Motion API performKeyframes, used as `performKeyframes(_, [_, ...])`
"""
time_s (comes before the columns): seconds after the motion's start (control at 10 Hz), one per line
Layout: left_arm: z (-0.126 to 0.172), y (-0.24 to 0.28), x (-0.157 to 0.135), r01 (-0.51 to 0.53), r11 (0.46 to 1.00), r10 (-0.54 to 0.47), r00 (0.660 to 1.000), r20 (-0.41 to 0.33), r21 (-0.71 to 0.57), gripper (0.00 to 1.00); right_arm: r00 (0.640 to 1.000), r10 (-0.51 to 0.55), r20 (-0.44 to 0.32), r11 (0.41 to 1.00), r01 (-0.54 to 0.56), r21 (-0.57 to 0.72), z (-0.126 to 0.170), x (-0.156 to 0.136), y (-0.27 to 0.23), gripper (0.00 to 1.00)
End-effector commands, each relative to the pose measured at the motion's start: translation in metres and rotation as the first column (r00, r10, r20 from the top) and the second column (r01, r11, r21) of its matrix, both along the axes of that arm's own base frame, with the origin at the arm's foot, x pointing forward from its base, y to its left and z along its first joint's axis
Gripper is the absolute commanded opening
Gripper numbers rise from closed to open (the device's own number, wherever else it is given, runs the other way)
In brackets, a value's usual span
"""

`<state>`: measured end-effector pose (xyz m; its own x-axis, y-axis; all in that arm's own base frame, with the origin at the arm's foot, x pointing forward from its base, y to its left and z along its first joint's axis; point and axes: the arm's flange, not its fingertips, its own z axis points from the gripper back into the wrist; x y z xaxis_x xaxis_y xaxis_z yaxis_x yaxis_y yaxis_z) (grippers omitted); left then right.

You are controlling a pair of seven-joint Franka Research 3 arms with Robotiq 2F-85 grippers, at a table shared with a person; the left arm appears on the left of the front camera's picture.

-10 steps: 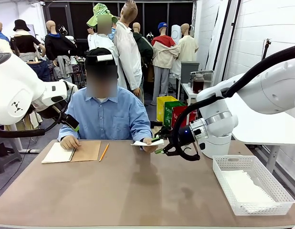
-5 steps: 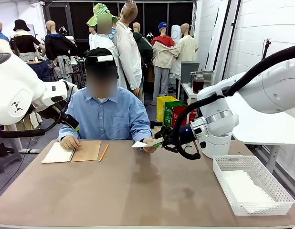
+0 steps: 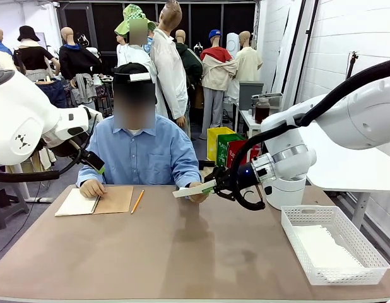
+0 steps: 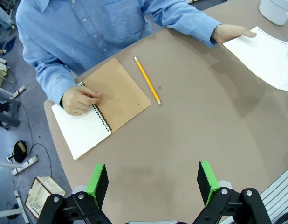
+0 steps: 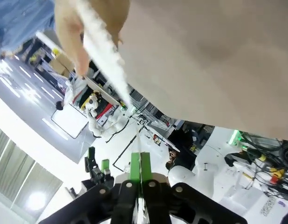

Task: Sort the paper based on its condition.
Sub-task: If a person hands you a paper, place it in the Organizing basket , and if it's crumpled, put it in the Trash can.

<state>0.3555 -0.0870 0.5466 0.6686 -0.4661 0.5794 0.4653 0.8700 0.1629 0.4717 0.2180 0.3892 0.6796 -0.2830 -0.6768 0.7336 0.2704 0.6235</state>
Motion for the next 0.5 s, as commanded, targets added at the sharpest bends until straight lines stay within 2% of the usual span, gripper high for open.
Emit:
performKeyframes(0.0, [0.001,0.001,0.0,-0.001,1.0,0.001,1.0,0.0,-0.002,1.0,0.993,0.006,0.117,0.999,-0.012,0.051,0.032,-0.007,-0.001,0.0])
performKeyframes(0.3, [0.001,0.001,0.0,-0.001,1.0,0.001,1.0,0.0,-0.002,1.0,0.947,0.061,0.316,0.998,-0.067,0.007,0.1,-0.013,-0.027,0.0])
performKeyframes(0.4, [0.001,0.001,0.0,-0.001,1.0,0.001,1.0,0.0,-0.002,1.0,0.929,0.087,0.36,0.996,-0.088,-0.013,0.114,-0.015,-0.038,0.0])
